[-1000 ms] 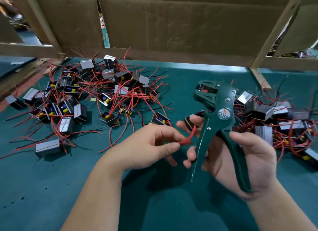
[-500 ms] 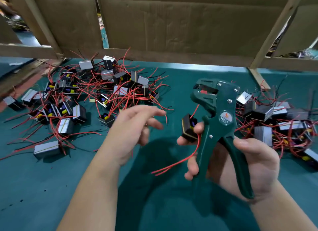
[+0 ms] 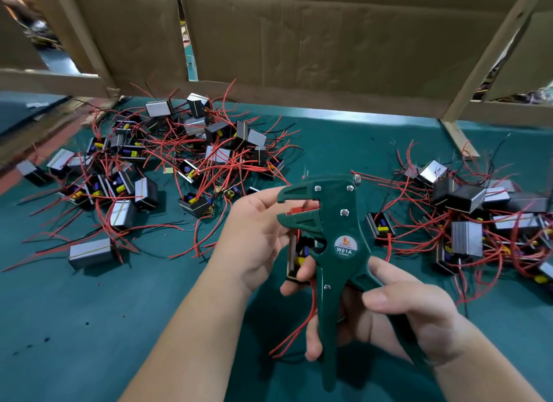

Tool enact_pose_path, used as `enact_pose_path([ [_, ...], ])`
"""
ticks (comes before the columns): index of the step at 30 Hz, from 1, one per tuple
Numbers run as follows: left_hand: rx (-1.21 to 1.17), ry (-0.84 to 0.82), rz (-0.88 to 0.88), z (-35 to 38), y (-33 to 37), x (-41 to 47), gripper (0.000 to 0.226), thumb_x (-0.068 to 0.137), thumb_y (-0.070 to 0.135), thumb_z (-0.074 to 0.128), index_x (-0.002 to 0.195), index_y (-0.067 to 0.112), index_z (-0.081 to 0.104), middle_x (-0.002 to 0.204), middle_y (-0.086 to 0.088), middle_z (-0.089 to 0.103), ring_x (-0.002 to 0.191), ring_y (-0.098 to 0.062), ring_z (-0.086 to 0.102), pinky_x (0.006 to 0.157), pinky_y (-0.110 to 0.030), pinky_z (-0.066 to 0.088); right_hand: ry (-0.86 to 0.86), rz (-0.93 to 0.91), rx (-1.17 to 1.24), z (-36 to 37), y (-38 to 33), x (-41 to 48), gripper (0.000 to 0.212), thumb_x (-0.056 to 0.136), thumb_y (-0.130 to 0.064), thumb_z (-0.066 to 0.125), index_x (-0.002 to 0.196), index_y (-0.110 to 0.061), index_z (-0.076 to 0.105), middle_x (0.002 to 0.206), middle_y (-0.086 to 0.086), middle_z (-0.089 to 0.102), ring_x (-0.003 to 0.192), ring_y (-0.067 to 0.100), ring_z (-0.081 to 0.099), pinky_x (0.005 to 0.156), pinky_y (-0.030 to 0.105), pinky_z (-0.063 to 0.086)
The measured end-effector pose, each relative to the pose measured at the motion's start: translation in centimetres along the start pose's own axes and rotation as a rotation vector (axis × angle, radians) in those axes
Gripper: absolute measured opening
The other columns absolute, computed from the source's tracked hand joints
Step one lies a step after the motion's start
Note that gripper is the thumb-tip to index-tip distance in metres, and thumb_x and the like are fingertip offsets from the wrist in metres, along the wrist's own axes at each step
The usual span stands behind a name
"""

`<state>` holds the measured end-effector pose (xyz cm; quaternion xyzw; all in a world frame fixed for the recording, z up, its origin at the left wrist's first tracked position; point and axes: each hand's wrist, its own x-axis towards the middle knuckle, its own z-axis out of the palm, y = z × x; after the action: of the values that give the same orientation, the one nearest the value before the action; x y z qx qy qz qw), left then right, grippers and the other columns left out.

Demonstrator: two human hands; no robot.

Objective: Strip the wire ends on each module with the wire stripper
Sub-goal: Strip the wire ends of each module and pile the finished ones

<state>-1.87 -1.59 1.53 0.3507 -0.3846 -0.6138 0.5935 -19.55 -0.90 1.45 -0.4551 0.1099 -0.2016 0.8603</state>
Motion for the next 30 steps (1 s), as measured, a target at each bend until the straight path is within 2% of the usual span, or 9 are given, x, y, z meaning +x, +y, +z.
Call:
enact_pose_path([
  [4, -0.151, 0.101, -0.118, -0.1, 0.4, 0.3, 0.026, 0.092, 0.022, 0.054, 0.11, 0.004, 0.062, 0.072, -0.016, 0.056, 0.04, -0.025, 0.048, 0.045, -0.022, 0.037, 0.007, 0.021, -0.051, -0.3, -0.5, -0.5, 0.055, 0.08, -0.023, 0.066, 0.127, 0.001, 0.051, 0.11, 0.036, 0.051, 0.087, 0.042, 0.058, 0.081, 0.05, 0.045],
  [6, -0.186, 0.219, -0.179, -0.3, 0.7, 0.6, 0.024, 0.092, 0.029, 0.054, 0.098, 0.013, 0.071, 0.075, -0.006, 0.055, 0.056, -0.024, 0.045, 0.052, -0.024, 0.036, -0.013, 0.006, 0.002, -0.4, -1.2, -0.8, 0.056, 0.081, -0.022, 0.065, 0.128, 0.004, 0.048, 0.115, 0.048, 0.038, 0.088, 0.044, 0.057, 0.08, 0.049, 0.046],
  [7, -0.176, 0.272, -0.151, -0.4, 0.9, 0.6, 0.024, 0.092, 0.028, 0.054, 0.086, 0.018, 0.074, 0.069, 0.002, 0.055, 0.054, -0.018, 0.041, 0.051, -0.023, 0.037, -0.031, -0.026, 0.057, -0.5, -1.6, -0.9, 0.056, 0.083, -0.021, 0.063, 0.129, 0.006, 0.047, 0.121, 0.053, 0.03, 0.088, 0.044, 0.057, 0.081, 0.05, 0.046],
  [11, 0.19, 0.351, 0.124, -1.0, 1.5, 0.5, 0.015, 0.087, 0.02, 0.062, 0.081, 0.018, 0.075, 0.054, 0.011, 0.052, 0.043, -0.008, 0.037, 0.051, -0.018, 0.042, -0.063, -0.215, 0.347, -0.3, -2.6, -0.8, 0.053, 0.09, -0.015, 0.052, 0.134, 0.009, 0.036, 0.145, 0.041, 0.021, 0.095, 0.046, 0.052, 0.09, 0.059, 0.037],
  [15, 0.369, 0.233, 0.189, -1.0, 1.3, 0.0, 0.012, 0.069, 0.031, 0.07, 0.074, 0.022, 0.076, 0.047, 0.01, 0.055, 0.044, -0.002, 0.045, 0.045, -0.011, 0.037, 0.08, -0.314, 0.42, -0.4, -2.3, -0.4, 0.059, 0.084, -0.011, 0.06, 0.134, 0.013, 0.039, 0.139, 0.035, 0.038, 0.092, 0.048, 0.055, 0.09, 0.06, 0.043],
  [18, 0.424, 0.128, 0.202, -0.4, 1.1, -0.2, 0.003, 0.076, 0.02, 0.072, 0.073, 0.019, 0.072, 0.048, 0.012, 0.057, 0.044, 0.001, 0.045, 0.045, -0.01, 0.036, 0.163, -0.32, 0.267, -0.5, -1.8, -0.3, 0.066, 0.077, -0.018, 0.068, 0.132, 0.012, 0.046, 0.133, 0.033, 0.041, 0.085, 0.045, 0.059, 0.082, 0.057, 0.048],
  [21, 0.499, 0.091, 0.217, 0.0, 0.6, -0.2, 0.017, 0.084, 0.008, 0.069, 0.073, 0.021, 0.07, 0.05, 0.014, 0.057, 0.046, 0.003, 0.044, 0.047, -0.009, 0.035, 0.134, -0.311, 0.241, -0.3, -1.5, -0.3, 0.066, 0.077, -0.018, 0.069, 0.132, 0.012, 0.046, 0.121, 0.034, 0.039, 0.084, 0.047, 0.058, 0.082, 0.059, 0.046],
  [26, 0.566, 0.1, 0.206, 0.1, 0.4, -0.3, 0.017, 0.085, 0.014, 0.07, 0.071, 0.023, 0.068, 0.053, 0.014, 0.053, 0.049, -0.004, 0.04, 0.048, -0.015, 0.034, 0.254, -0.304, 0.157, -0.1, -1.1, -0.1, 0.076, 0.066, -0.022, 0.077, 0.129, 0.01, 0.05, 0.093, 0.03, 0.06, 0.079, 0.045, 0.061, 0.077, 0.057, 0.05],
  [30, 0.55, 0.14, 0.147, 0.3, 0.3, -0.2, 0.016, 0.091, 0.014, 0.064, 0.076, 0.022, 0.065, 0.056, 0.013, 0.058, 0.048, -0.006, 0.049, 0.048, -0.015, 0.04, 0.302, -0.3, 0.134, -0.1, -1.1, 0.0, 0.076, 0.063, -0.023, 0.079, 0.127, 0.008, 0.053, 0.089, 0.028, 0.062, 0.078, 0.044, 0.061, 0.076, 0.058, 0.05],
])
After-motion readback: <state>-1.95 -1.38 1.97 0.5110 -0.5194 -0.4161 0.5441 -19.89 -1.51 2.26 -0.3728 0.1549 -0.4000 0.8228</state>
